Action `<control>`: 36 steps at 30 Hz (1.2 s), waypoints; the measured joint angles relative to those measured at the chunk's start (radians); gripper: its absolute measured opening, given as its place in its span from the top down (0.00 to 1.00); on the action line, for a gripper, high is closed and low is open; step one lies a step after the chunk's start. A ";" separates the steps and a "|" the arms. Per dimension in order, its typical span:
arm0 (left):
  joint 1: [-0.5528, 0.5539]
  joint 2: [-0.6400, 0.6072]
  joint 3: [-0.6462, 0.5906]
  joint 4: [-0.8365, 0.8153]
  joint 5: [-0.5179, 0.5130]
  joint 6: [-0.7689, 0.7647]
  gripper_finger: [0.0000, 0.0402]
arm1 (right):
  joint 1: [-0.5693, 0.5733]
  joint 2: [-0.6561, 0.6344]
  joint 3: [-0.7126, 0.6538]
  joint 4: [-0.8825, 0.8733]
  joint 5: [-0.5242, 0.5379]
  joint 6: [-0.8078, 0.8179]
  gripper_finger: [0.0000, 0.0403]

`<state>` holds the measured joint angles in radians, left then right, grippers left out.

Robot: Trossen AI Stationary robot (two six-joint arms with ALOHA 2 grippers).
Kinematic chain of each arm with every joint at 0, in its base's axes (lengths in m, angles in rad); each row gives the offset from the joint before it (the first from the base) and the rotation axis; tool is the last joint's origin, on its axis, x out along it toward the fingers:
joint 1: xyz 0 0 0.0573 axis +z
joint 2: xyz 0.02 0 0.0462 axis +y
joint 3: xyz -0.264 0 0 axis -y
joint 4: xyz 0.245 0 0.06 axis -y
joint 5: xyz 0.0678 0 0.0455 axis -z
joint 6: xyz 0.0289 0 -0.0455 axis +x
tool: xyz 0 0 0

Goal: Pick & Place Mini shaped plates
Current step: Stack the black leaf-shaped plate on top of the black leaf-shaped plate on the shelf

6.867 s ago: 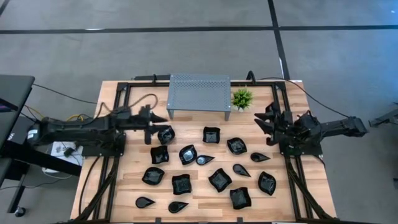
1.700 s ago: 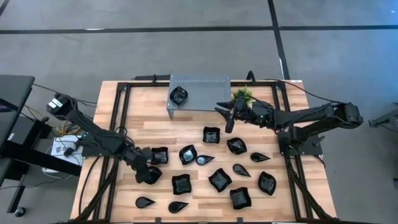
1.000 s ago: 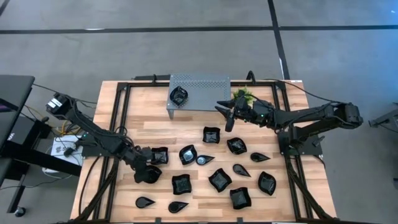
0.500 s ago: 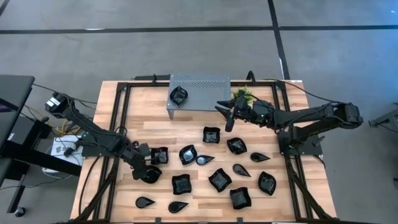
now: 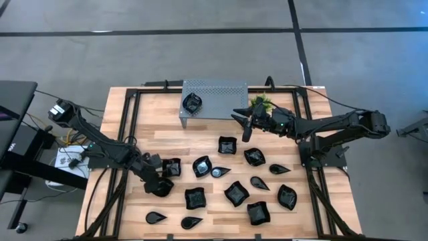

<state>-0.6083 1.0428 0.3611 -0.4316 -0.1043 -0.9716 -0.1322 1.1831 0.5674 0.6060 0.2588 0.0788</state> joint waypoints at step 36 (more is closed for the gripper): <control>0.109 0.019 0.234 0.142 -0.236 0.256 0.98 | -0.002 0.000 0.000 0.020 0.000 0.000 0.72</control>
<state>-0.4996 1.0615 0.5948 -0.2897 -0.3407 -0.7153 -0.1337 1.1829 0.5674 0.6264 0.2592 0.0787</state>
